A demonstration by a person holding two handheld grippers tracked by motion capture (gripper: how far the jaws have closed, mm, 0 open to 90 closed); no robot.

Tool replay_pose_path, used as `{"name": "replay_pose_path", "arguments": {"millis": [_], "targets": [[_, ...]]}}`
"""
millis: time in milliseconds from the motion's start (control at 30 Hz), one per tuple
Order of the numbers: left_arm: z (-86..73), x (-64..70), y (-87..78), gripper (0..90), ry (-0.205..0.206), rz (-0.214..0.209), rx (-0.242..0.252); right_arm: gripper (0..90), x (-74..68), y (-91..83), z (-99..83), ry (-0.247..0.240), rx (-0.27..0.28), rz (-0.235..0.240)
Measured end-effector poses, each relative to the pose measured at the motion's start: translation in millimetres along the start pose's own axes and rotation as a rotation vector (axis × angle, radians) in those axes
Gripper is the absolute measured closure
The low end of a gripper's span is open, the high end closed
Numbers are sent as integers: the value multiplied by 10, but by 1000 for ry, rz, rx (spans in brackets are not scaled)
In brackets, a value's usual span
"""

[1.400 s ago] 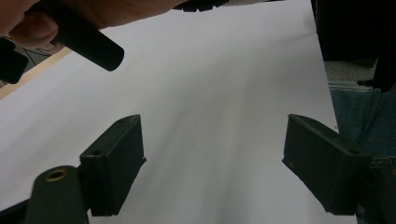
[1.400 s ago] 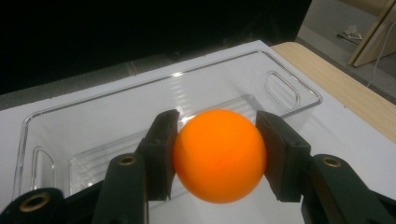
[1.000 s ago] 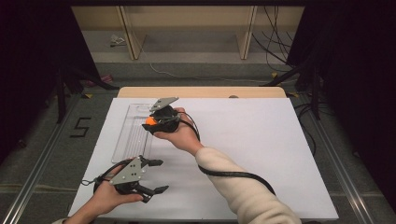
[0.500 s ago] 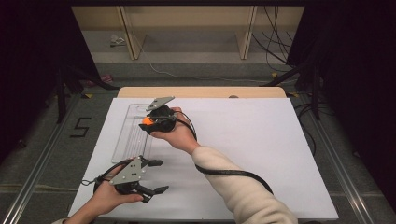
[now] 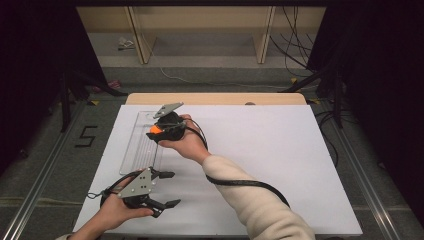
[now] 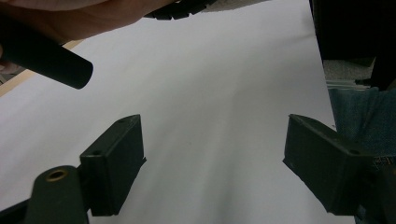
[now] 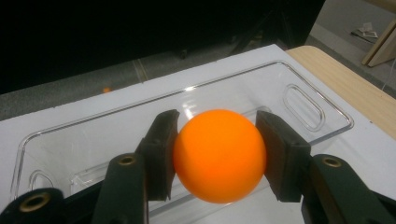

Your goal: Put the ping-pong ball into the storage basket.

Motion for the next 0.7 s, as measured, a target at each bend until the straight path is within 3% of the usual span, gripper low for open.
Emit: {"name": "replay_pose_path", "arguments": {"millis": [700], "targets": [[2, 1, -4, 195, 0, -1, 1, 514, -69, 164, 52, -11, -19, 19]]}}
Point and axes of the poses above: each handheld gripper's, and its own axes: y roughly forward along the jaws, z roughly out of its top, x roughly to its right, the point moved 6 cm from there along y, roughly forward along the jaws, and after that the axes turned 7 degrees about y, right-handed, at the moved point
